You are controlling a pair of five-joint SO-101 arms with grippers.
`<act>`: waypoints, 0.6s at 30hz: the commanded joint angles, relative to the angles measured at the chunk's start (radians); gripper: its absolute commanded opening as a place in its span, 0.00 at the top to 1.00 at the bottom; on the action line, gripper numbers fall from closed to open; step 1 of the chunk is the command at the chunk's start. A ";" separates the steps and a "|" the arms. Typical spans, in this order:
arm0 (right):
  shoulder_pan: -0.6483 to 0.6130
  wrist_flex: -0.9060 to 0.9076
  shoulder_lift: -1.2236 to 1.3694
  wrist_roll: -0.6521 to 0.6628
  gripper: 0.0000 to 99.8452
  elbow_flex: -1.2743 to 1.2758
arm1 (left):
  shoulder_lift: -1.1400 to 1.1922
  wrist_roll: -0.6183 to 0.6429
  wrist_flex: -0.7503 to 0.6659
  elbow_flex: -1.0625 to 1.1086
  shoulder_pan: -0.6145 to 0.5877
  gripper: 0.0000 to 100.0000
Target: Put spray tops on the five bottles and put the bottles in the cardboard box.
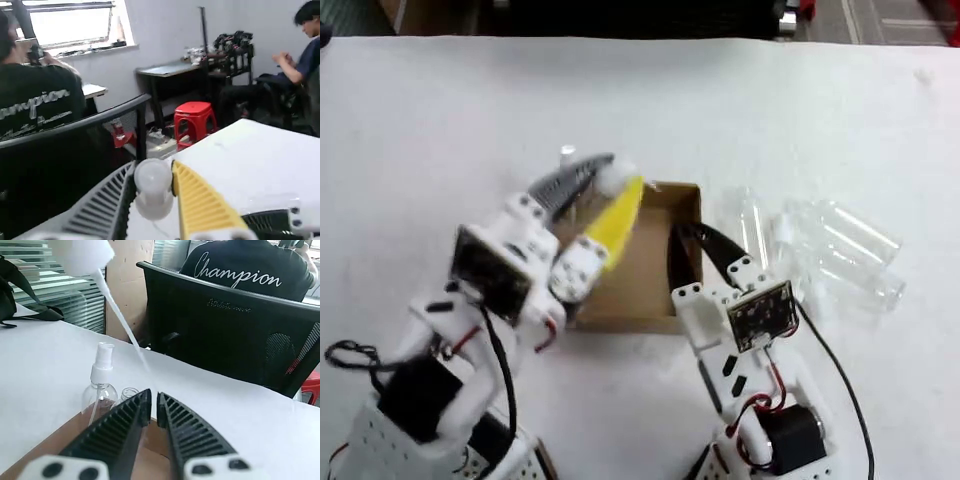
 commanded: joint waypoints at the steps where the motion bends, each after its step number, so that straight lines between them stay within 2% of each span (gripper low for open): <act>1: 0.096 -0.067 0.005 0.002 0.99 0.032 | 0.213 -0.005 -0.040 -0.138 -0.110 0.98; 7: 0.193 -0.486 0.007 0.002 0.99 0.334 | 0.367 -0.005 -0.040 -0.233 -0.130 0.98; 15: 0.188 -0.496 0.051 0.003 0.99 0.333 | 0.371 -0.014 -0.032 -0.269 -0.134 0.98; 18: 0.188 -0.496 0.051 0.003 0.99 0.334 | 0.377 -0.014 0.063 -0.336 -0.145 0.98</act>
